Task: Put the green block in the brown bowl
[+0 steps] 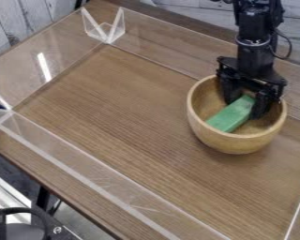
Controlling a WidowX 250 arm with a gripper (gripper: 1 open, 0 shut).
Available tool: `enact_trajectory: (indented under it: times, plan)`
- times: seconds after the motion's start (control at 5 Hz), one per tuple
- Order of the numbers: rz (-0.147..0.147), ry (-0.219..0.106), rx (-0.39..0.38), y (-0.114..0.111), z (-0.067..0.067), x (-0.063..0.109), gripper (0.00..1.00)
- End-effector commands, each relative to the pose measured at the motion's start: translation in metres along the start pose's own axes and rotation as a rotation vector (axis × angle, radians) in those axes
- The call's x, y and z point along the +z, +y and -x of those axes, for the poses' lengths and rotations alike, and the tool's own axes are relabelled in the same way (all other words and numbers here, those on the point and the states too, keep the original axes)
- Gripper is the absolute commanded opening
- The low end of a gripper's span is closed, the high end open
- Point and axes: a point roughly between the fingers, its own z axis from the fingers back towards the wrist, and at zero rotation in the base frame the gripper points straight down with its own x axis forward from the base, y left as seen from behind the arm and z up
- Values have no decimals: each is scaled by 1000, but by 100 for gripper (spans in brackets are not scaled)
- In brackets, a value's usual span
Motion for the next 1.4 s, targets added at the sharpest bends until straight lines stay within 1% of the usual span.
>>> enact_trajectory:
  times: [0.0, 0.2, 0.4, 0.6, 0.8, 1.0, 1.2]
  plan:
    - [-5, -55, -16, -4, -8, 14, 100]
    - [-6, -51, -16, -3, -9, 9, 100]
    - [-12, -84, -9, -2, -8, 27, 100]
    - [-21, -125, -2, 0, -7, 48, 100]
    - [-30, -198, 6, 1, -5, 82, 100]
    - [-43, -252, 6, 4, -2, 114, 100]
    - [-52, -285, 18, 13, 7, 139, 100]
